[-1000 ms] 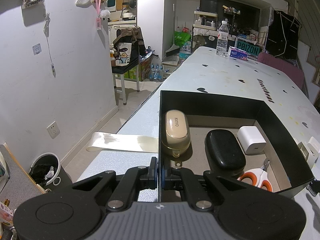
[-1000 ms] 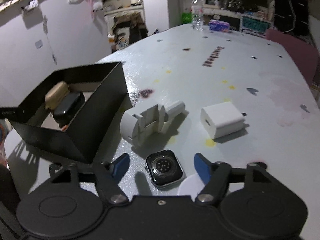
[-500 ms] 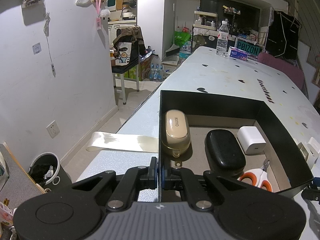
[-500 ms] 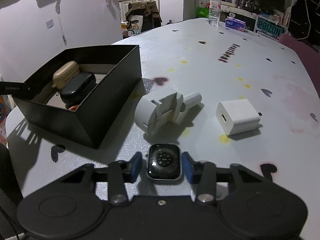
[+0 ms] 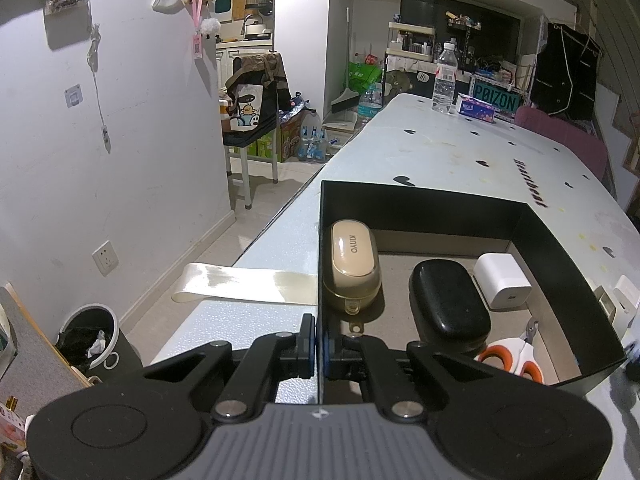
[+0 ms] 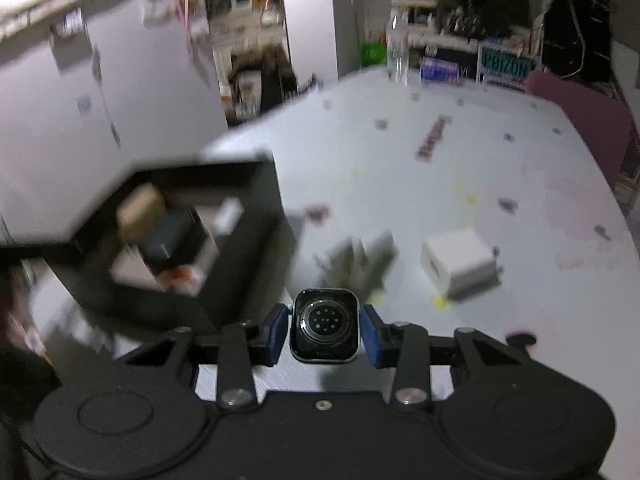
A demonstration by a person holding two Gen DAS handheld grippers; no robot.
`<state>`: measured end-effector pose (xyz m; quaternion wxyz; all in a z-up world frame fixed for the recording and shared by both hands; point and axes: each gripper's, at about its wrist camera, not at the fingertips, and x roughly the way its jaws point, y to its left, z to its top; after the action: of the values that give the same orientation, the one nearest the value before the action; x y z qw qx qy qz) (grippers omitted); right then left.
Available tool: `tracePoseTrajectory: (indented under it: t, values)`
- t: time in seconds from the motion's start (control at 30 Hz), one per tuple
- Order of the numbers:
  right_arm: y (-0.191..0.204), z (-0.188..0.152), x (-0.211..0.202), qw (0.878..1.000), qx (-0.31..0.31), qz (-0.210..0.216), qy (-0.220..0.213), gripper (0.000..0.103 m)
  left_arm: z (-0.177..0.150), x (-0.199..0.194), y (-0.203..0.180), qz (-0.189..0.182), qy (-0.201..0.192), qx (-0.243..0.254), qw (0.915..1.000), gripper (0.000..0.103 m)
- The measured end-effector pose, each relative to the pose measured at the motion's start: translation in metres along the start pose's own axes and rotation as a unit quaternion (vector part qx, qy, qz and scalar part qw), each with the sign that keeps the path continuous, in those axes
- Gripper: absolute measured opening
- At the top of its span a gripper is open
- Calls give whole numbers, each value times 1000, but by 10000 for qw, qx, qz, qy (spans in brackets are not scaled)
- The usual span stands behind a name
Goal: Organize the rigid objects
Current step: 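Grasp the black smartwatch with the right gripper, then lower the smartwatch into the black box and open the right gripper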
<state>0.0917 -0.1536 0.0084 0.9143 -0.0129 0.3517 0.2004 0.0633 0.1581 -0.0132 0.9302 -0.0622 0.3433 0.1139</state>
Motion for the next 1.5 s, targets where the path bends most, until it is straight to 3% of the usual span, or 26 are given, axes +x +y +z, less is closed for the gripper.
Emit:
tracePoseTrajectory:
  t: [0.1, 0.27, 0.47, 0.77, 1.13, 1.5]
  values:
    - [10, 16, -16, 9992, 154, 169, -320, 40, 0, 0, 1, 3, 1, 3, 10000, 4]
    - [39, 42, -8, 9975, 204, 560, -367, 40, 0, 0, 0, 2, 2, 3, 10000, 4]
    - [80, 67, 40, 9965, 321, 768, 111, 40, 0, 0, 0, 0, -2, 3, 10000, 4]
    - [123, 77, 98, 9954, 335, 599, 667, 40, 0, 0, 0, -11, -4, -1, 10000, 4]
    - [134, 77, 120, 9954, 351, 299, 841, 42, 0, -1, 0, -54, -9, -26, 10000, 5]
    - [121, 78, 91, 9949, 422, 409, 815, 50, 1, -1, 0, -53, -7, -25, 10000, 5]
